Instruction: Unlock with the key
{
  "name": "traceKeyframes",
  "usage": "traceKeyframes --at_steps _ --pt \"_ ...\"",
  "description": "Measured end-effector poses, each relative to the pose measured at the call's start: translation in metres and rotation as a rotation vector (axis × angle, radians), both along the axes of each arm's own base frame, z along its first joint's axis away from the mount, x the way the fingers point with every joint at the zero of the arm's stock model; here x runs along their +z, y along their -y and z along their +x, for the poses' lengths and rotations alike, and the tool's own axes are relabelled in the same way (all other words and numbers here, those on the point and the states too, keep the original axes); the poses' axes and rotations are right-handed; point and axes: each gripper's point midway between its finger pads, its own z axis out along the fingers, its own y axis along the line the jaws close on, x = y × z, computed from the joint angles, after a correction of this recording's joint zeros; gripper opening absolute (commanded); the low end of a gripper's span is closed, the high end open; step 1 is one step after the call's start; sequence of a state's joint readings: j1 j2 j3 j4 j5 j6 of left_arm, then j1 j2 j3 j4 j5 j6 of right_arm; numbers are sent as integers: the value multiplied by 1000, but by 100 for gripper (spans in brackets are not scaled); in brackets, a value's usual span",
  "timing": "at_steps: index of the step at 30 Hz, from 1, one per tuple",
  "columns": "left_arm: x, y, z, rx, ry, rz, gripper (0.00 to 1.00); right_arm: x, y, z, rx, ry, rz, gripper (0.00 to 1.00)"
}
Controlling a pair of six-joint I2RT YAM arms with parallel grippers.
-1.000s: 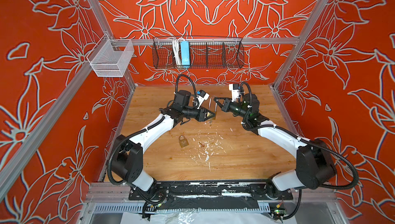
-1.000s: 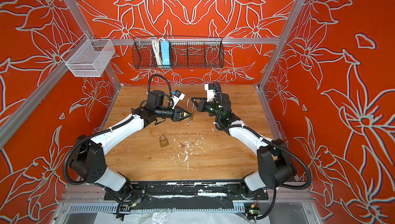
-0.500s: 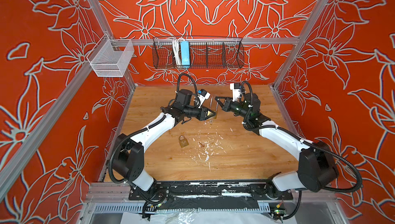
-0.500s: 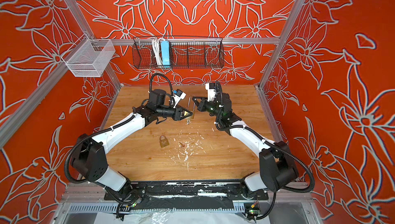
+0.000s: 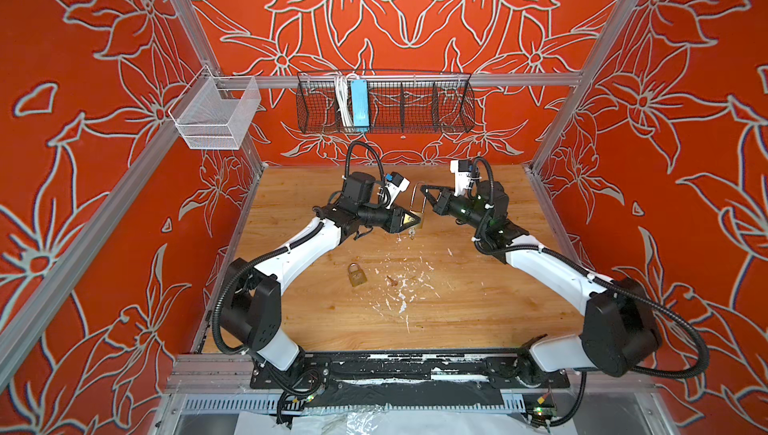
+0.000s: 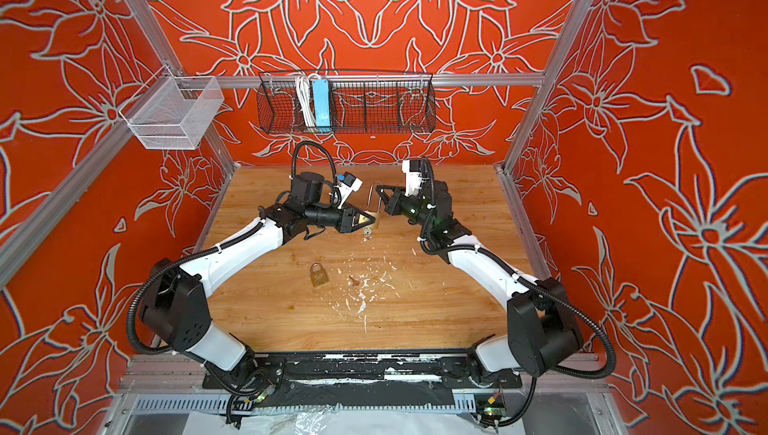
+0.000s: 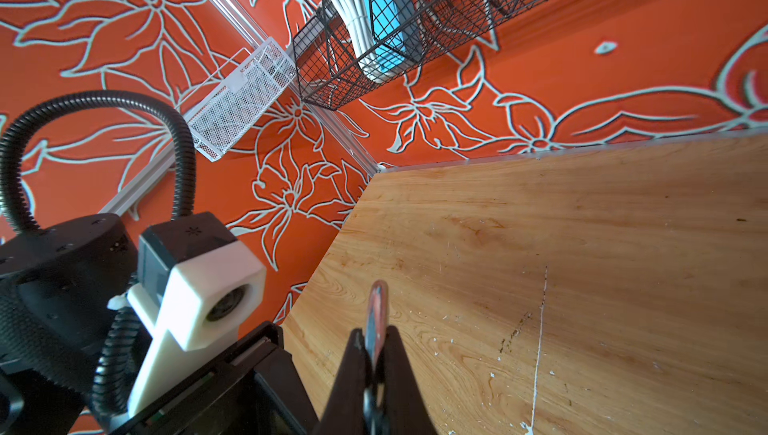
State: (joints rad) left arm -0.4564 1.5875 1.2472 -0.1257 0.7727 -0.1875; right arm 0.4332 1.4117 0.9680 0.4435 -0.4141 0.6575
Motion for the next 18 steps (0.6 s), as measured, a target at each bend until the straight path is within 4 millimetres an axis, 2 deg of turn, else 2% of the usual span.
traceKeyframes --at_steps 5,7,10,16,18 --pt "-2 1 0 1 -10 0 30 2 3 1 -20 6 1 0" --pt "-2 1 1 6 -18 -3 16 3 3 2 -23 7 2 0" --pt "0 2 0 0 -15 -7 0 2 4 3 -31 4 1 0" --pt "0 3 1 6 -7 -8 0 2 5 3 -37 0 2 0" --pt "-1 3 1 11 -6 -4 0 -1 6 3 -44 -2 2 28"
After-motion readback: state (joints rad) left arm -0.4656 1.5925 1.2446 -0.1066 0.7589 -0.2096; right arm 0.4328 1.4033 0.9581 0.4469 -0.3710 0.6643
